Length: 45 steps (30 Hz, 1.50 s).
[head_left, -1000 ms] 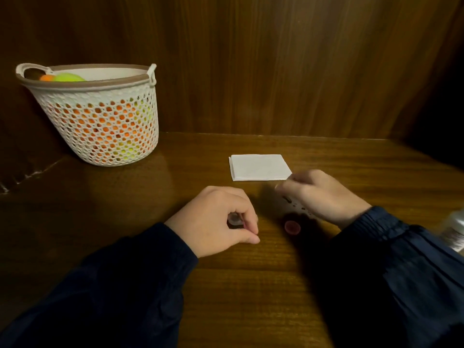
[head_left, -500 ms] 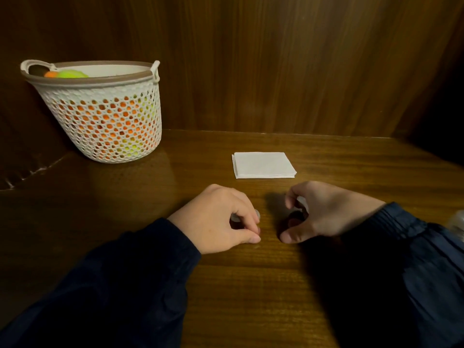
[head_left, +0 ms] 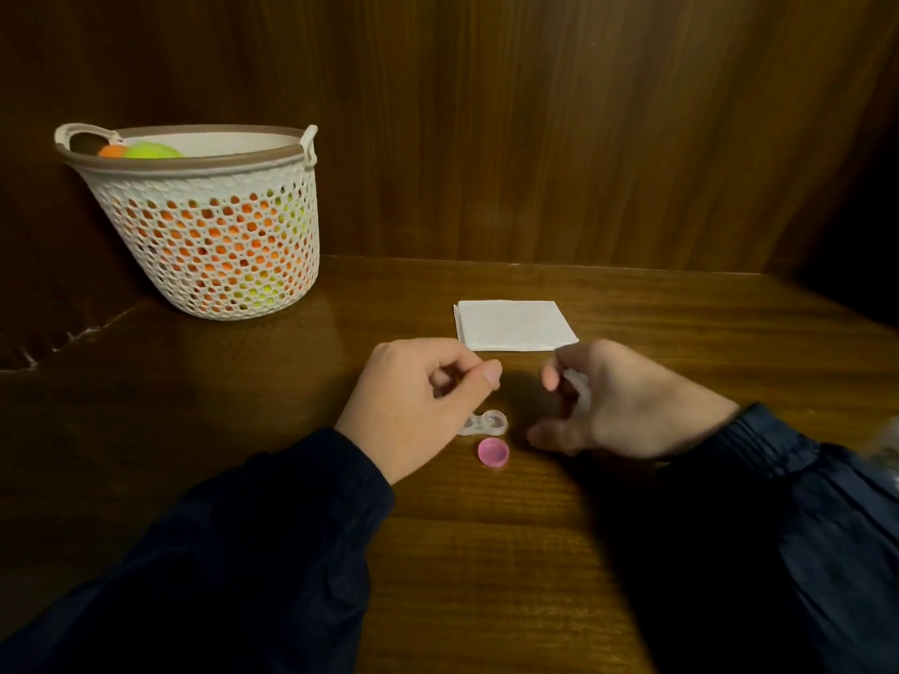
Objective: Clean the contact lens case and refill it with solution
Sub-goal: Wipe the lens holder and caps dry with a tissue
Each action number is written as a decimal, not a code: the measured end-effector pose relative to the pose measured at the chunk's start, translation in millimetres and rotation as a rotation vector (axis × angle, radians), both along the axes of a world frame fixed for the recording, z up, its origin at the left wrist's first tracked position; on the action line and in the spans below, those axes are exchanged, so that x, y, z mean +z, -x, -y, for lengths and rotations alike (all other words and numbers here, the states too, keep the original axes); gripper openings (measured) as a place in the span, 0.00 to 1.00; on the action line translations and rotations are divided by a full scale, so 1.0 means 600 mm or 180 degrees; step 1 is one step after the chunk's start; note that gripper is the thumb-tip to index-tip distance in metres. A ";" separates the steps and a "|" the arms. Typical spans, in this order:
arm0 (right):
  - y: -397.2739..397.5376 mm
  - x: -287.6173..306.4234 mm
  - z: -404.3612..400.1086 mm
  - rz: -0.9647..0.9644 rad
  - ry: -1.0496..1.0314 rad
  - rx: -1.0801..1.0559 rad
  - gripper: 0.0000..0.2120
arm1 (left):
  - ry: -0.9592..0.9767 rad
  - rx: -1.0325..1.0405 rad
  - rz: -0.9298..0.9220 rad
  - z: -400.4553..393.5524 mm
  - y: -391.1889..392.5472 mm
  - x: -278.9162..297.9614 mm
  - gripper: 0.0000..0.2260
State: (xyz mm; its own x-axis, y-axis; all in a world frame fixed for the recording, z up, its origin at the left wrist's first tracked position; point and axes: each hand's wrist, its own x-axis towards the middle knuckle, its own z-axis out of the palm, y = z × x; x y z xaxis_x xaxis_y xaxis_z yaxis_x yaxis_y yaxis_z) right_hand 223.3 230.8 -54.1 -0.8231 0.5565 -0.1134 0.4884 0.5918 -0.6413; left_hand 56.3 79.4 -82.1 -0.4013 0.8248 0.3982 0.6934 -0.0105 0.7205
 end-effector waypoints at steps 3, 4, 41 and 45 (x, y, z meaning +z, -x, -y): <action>-0.001 0.008 0.011 -0.0781 0.0549 0.0093 0.19 | 0.0018 -0.0065 0.0800 -0.005 0.002 0.003 0.08; 0.000 0.010 0.016 -0.0985 0.0644 0.0101 0.19 | 0.0080 -0.0147 0.1050 -0.006 0.003 0.003 0.08; 0.035 -0.023 0.024 -0.2654 0.2783 -0.0607 0.20 | -0.0596 -0.0776 0.3711 -0.013 0.020 0.005 0.16; 0.036 -0.027 0.027 -0.2604 0.2008 -0.0891 0.18 | -0.0651 -0.0857 0.3616 -0.012 0.017 0.004 0.19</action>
State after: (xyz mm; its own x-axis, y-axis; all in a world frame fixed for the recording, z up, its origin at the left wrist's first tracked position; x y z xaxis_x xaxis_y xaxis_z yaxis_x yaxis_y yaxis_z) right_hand 201.6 214.6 -70.4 -0.6315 0.7710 0.0820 -0.1617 -0.0275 -0.9865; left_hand 46.2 86.5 -79.9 -0.4333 0.8992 0.0598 -0.3850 -0.2448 0.8899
